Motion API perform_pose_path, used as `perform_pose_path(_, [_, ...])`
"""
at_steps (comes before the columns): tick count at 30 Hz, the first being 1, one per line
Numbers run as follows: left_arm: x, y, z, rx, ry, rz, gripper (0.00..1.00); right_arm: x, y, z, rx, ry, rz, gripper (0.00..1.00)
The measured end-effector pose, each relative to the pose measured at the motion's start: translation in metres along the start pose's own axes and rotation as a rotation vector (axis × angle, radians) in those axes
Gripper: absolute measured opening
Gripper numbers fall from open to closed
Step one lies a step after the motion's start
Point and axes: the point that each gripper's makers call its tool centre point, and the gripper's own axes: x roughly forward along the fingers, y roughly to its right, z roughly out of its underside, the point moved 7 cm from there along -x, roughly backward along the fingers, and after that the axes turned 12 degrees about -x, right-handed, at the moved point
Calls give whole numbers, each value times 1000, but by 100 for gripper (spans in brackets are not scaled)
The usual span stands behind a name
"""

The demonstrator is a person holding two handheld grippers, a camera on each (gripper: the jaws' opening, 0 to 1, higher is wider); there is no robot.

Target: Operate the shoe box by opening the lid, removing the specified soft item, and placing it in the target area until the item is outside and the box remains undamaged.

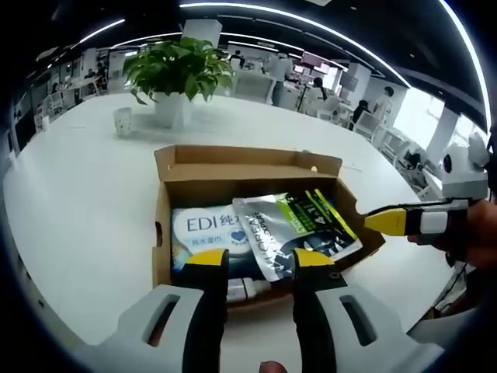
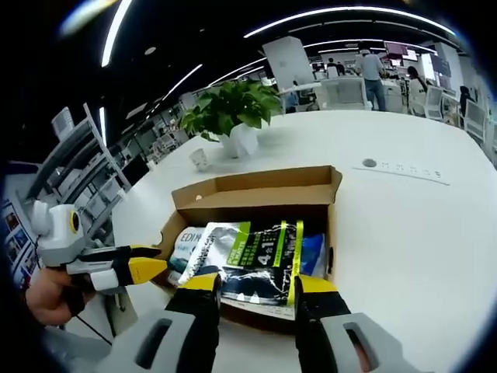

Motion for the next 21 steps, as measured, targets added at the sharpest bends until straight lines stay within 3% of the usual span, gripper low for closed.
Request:
perform_pose_path(6, [0,-1,1,-7,-8,-5,31,14,4,7,-24,-65,9,41])
perform_pose_path(18, [-2,0,-2,5,-4,-3,31,33,4,6,-53,-115,4,43])
perform_pose_path(21, [-1,0,0,4,-12,-8,31,38,1,4,-75,-135,6,47])
